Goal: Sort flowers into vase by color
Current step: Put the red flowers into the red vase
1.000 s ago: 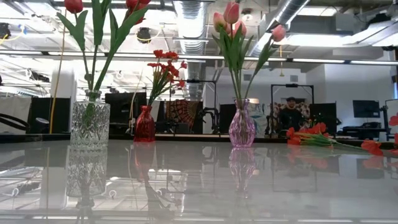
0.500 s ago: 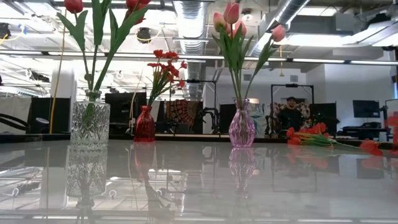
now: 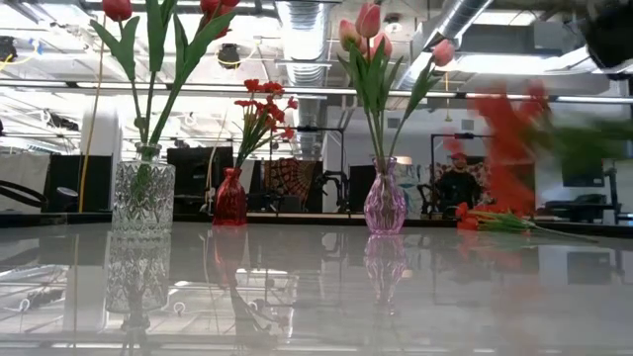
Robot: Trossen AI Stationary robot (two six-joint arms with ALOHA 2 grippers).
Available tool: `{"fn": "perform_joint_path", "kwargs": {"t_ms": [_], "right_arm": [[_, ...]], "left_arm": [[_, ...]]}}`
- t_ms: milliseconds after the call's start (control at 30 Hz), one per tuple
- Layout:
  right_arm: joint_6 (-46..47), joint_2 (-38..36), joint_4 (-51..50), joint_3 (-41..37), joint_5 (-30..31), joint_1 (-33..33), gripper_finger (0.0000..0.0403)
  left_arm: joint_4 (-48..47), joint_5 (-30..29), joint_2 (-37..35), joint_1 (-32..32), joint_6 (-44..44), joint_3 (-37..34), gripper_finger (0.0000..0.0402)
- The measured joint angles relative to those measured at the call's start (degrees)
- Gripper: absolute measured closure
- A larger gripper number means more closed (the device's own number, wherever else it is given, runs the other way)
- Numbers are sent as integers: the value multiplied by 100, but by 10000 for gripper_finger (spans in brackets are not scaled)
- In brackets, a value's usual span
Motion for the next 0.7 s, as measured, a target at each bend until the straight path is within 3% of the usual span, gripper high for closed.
{"fn": "perform_joint_path", "kwargs": {"t_ms": [100,300,467,700], "right_arm": [[-1136,-307,541,155,1011,-35,369],[-4761,-626,3414,229,2555,-37,369],[-7584,-564,5665,231,2792,-202,369],[-10112,-305,7340,231,2778,-1044,365]], "left_arm": [[-60,2,0,0,29,0,217],[-66,4,0,0,113,0,217],[-58,4,0,0,114,0,217],[-53,409,9,1,86,0,217]]}}
